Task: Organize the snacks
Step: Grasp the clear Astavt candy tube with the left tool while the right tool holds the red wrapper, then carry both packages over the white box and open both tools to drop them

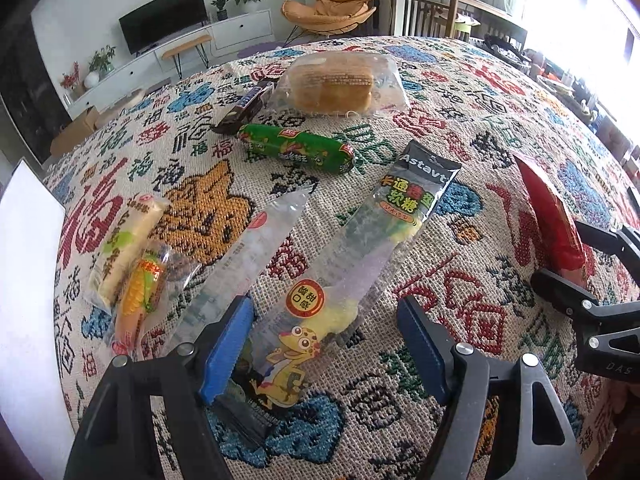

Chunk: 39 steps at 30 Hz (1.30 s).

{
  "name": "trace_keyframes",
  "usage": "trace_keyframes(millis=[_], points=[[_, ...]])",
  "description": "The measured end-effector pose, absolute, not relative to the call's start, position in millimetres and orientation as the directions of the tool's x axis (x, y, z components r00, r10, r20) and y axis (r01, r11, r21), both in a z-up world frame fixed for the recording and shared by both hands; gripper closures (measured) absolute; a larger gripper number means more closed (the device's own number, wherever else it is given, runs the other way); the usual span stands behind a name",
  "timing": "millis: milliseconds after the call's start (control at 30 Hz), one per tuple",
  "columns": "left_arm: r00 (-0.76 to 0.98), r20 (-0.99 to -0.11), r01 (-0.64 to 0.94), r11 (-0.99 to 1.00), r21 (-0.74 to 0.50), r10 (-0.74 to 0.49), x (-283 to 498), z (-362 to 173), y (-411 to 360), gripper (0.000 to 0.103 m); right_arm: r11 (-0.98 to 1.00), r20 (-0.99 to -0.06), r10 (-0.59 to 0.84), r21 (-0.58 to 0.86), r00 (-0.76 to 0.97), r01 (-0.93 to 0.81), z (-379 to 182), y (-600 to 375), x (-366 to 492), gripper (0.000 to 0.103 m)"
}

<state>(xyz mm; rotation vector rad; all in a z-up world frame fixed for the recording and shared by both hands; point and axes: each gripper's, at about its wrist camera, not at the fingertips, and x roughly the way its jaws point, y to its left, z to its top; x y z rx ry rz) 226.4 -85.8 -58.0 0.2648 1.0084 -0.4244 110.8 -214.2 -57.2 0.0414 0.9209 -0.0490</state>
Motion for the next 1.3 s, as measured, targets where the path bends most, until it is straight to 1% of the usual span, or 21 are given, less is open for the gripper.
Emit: trace_keyframes(millis=[100, 133, 167, 200, 233, 267, 367, 433, 500, 533, 567, 600, 667, 933, 967, 1000, 1033, 1067, 1100, 1233, 1300], points=[[0.464, -0.854, 0.471, 0.882, 0.011, -0.236, 216, -58, -83, 0.034, 0.998, -0.796, -0.024, 0.015, 0.604, 0.06, -57, -214, 111, 0.015], [0.459, -0.853, 0.477, 0.879, 0.002, -0.248, 213, -58, -83, 0.042, 0.998, -0.797, -0.024, 0.015, 0.604, 0.06, -57, -214, 111, 0.015], [0.458, -0.854, 0.475, 0.88, 0.0, -0.248, 210, -56, -82, 0.053, 0.998, -0.797, -0.024, 0.016, 0.604, 0.06, -57, -214, 111, 0.015], [0.455, -0.857, 0.473, 0.881, 0.0, -0.244, 207, -55, -80, 0.059, 0.998, -0.797, -0.023, 0.016, 0.604, 0.06, -57, -215, 111, 0.015], [0.44, -0.863, 0.474, 0.881, -0.012, -0.249, 203, -53, -79, 0.069, 0.998, -0.796, -0.023, 0.016, 0.604, 0.06, -57, -214, 111, 0.015], [0.426, -0.869, 0.472, 0.881, -0.026, -0.254, 198, -52, -76, 0.073, 0.998, -0.797, -0.024, 0.016, 0.604, 0.06, -57, -215, 111, 0.015], [0.406, -0.884, 0.454, 0.891, -0.026, -0.233, 177, -49, -69, 0.074, 0.998, -0.796, -0.023, 0.016, 0.604, 0.06, -57, -215, 111, 0.015], [0.381, -0.892, 0.438, 0.897, -0.058, -0.244, 162, -48, -61, 0.074, 0.998, -0.796, -0.023, 0.016, 0.604, 0.06, -57, -215, 111, 0.015], [0.36, -0.895, 0.433, 0.897, -0.09, -0.264, 152, -47, -55, 0.07, 0.998, -0.797, -0.023, 0.016, 0.604, 0.059, -57, -215, 111, 0.015], [0.349, -0.896, 0.439, 0.893, -0.101, -0.273, 149, -47, -54, 0.056, 0.998, -0.797, -0.023, 0.016, 0.604, 0.059, -57, -215, 111, 0.015], [0.346, -0.898, 0.444, 0.891, -0.097, -0.271, 147, -48, -54, 0.038, 0.998, -0.796, -0.023, 0.016, 0.604, 0.059, -57, -215, 111, 0.015], [0.358, -0.898, 0.449, 0.89, -0.076, -0.257, 146, -48, -56, 0.026, 0.998, -0.797, -0.023, 0.016, 0.604, 0.059, -57, -215, 111, 0.015], [0.402, -0.887, 0.457, 0.889, -0.02, -0.227, 146, -46, -63, 0.024, 0.998, -0.797, -0.023, 0.017, 0.604, 0.059, -57, -215, 111, 0.015], [0.427, -0.885, 0.443, 0.896, 0.024, -0.187, 165, -58, -81, 0.023, 0.998, -0.796, -0.022, 0.018, 0.604, 0.059, -57, -215, 111, 0.015], [0.429, -0.882, 0.442, 0.897, 0.019, -0.193, 164, -58, -81, 0.027, 0.998, -0.796, -0.021, 0.019, 0.604, 0.059, -57, -215, 111, 0.015], [0.424, -0.88, 0.447, 0.895, -0.001, -0.213, 162, -57, -80, 0.039, 0.998, -0.797, -0.022, 0.018, 0.604, 0.059, -57, -215, 111, 0.015], [0.431, -0.875, 0.445, 0.896, -0.006, -0.22, 160, -56, -79, 0.047, 0.998, -0.797, -0.022, 0.017, 0.604, 0.059, -57, -215, 111, 0.015], [0.446, -0.87, 0.438, 0.899, 0.008, -0.209, 158, -54, -78, 0.064, 0.998, -0.797, -0.022, 0.018, 0.604, 0.059, -57, -216, 111, 0.015], [0.445, -0.869, 0.437, 0.899, 0.003, -0.213, 157, -53, -76, 0.078, 0.998, -0.797, -0.021, 0.018, 0.604, 0.059, -57, -215, 111, 0.015], [0.432, -0.866, 0.371, 0.925, -0.086, -0.253, 154, -46, -55, 0.082, 0.998, -0.795, -0.009, 0.032, 0.607, 0.058, -57, -216, 111, 0.015], [0.444, -0.849, 0.34, 0.93, -0.138, -0.288, 144, -38, -39, 0.082, 0.991, -0.777, 0.079, 0.127, 0.624, 0.033, -54, -224, 109, 0.015]])
